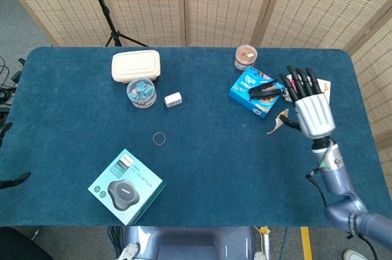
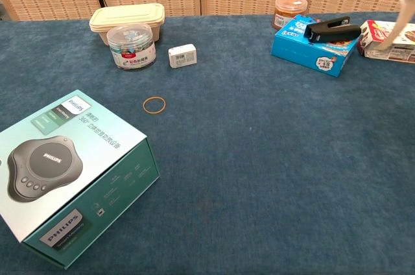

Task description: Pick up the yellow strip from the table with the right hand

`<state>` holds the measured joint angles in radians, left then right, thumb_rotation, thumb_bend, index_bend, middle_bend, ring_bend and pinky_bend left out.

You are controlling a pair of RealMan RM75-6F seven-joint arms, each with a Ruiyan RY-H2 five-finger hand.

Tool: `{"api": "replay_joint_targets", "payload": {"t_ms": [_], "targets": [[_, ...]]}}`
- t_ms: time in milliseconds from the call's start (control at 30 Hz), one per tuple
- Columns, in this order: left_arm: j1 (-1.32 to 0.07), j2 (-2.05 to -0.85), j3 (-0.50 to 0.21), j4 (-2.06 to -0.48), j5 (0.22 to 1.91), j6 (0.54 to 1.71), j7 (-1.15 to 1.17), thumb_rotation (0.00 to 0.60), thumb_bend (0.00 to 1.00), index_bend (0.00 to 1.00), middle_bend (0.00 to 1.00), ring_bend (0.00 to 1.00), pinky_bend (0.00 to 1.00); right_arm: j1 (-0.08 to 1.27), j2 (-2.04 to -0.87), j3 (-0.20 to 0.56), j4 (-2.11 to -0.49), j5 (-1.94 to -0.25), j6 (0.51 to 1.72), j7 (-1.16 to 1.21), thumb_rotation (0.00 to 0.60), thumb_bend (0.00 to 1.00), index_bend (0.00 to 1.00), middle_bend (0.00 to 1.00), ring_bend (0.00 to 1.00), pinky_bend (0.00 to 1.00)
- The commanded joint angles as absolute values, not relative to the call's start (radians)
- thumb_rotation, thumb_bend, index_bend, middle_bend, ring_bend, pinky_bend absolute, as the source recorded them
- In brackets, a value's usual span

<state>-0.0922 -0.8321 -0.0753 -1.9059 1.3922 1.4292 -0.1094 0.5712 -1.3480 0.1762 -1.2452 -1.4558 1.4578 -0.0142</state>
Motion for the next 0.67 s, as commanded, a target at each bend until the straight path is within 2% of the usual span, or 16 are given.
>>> {"api": "replay_joint_targets", "payload": {"t_ms": [33, 300, 433, 667], "targets": [[-0.085, -0.830, -0.072, -1.901, 1.398, 1.439, -0.117, 0.600, 0.00, 0.00, 0.00, 0.00, 0.00, 0.492, -1.278, 0.120, -1.297, -1.473, 1.479, 0.016, 0.600, 0.00, 0.00, 0.00, 0.00, 0.00], [-0.082, -0.835, -0.068, -1.902, 1.404, 1.443, -0.102, 0.600, 0.00, 0.00, 0.00, 0.00, 0.00, 0.382, -1.212, 0.055, -1.384, -1.462, 1.488, -0.021, 0.600, 0.00, 0.00, 0.00, 0.00, 0.00], [-0.086, -0.839, -0.071, -1.902, 1.397, 1.439, -0.094, 0.600, 0.00, 0.00, 0.00, 0.00, 0.00, 0.338, -1.229, 0.062, -1.370, -1.437, 1.524, -0.089, 0.600, 0.00, 0.00, 0.00, 0.00, 0.00], [-0.088, -0.839, -0.077, -1.899, 1.385, 1.437, -0.100, 0.600, 0.00, 0.00, 0.00, 0.00, 0.00, 0.280, -1.244, 0.068, -1.361, -1.420, 1.548, -0.055, 0.600, 0.00, 0.00, 0.00, 0.00, 0.00]]}}
